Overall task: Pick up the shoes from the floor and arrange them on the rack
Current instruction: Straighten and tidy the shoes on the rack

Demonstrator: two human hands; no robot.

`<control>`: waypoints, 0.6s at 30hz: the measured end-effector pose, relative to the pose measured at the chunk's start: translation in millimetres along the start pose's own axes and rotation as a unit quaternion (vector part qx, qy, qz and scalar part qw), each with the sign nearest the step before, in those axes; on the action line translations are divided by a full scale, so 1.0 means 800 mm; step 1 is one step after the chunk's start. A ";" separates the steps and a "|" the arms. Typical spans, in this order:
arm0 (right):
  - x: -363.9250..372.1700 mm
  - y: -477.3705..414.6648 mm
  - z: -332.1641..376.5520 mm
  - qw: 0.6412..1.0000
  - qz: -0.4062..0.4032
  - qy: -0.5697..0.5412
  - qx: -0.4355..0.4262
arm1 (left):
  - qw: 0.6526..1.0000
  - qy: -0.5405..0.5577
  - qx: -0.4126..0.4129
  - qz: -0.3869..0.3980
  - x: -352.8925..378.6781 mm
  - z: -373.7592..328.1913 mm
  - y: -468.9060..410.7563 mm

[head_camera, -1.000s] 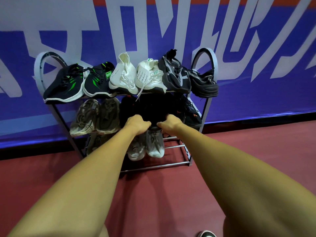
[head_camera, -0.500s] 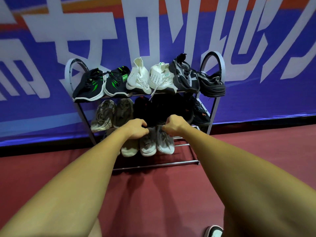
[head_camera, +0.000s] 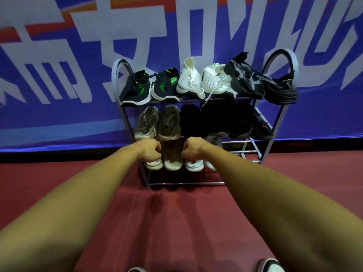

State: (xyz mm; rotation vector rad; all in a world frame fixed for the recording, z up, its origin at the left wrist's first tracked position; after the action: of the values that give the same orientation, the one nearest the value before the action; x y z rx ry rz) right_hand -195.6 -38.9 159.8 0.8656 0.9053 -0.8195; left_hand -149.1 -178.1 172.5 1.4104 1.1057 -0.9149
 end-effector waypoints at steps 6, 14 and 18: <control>0.072 -0.051 0.031 0.994 0.057 0.087 -0.028 | 0.999 -0.039 0.007 0.026 0.023 0.041 -0.036; 0.125 -0.116 0.044 0.982 0.121 0.131 -0.058 | 0.997 -0.033 -0.039 0.063 0.117 0.119 -0.101; 0.148 -0.140 0.046 0.985 0.095 0.130 -0.069 | 0.996 0.023 -0.080 0.009 0.140 0.127 -0.119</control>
State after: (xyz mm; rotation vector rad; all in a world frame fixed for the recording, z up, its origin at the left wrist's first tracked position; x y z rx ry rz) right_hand -236.0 -143.6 36.8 0.9348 1.0753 -0.4789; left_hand -205.7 -263.3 25.8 1.3139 1.1726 -0.7660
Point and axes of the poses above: each hand's wrist, its own y-axis away from the middle knuckle, its own x-axis out of the palm, z = x × y, the point moved 10 cm from there along -y, towards the middle knuckle, and after that the axes turned 7 degrees about x, right-handed, at the moved point
